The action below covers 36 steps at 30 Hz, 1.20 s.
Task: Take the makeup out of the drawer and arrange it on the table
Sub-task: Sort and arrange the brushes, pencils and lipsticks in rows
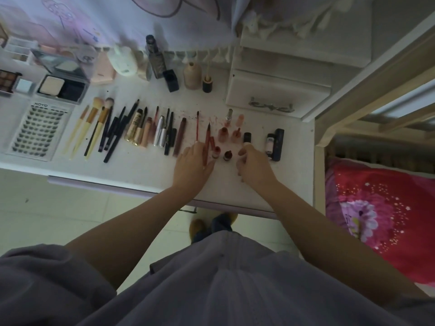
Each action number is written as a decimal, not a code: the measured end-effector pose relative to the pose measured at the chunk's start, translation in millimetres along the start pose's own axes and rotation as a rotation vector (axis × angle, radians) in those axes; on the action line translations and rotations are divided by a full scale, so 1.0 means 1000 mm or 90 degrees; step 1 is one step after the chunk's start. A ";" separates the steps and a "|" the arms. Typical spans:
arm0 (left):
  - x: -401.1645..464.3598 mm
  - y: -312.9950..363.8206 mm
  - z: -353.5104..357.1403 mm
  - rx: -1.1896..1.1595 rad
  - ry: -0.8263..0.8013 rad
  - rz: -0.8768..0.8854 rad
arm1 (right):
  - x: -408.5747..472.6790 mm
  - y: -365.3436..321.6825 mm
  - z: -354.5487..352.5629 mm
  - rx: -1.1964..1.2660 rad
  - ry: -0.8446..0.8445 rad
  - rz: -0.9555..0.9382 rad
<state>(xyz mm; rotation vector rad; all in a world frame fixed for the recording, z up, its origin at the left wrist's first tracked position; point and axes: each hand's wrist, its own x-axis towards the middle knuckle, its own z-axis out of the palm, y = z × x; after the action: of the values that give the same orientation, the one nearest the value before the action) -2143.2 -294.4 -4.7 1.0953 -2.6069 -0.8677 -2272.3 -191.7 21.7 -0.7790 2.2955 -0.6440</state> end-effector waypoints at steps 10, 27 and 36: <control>-0.020 0.057 0.044 0.023 -0.224 -0.075 | 0.071 0.000 -0.041 -0.232 -0.066 -0.020; -0.023 0.088 0.044 0.086 -0.182 -0.091 | 0.042 0.029 -0.067 0.016 -0.340 -0.014; -0.023 0.108 -0.004 -0.109 -0.266 -0.031 | 0.011 0.032 -0.117 0.017 -0.393 -0.188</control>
<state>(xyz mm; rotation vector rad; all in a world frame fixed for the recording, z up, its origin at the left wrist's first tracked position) -2189.1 -220.0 62.8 1.0253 -2.7624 -1.4380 -2371.4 -147.9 78.0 -1.1332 1.6246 -0.4724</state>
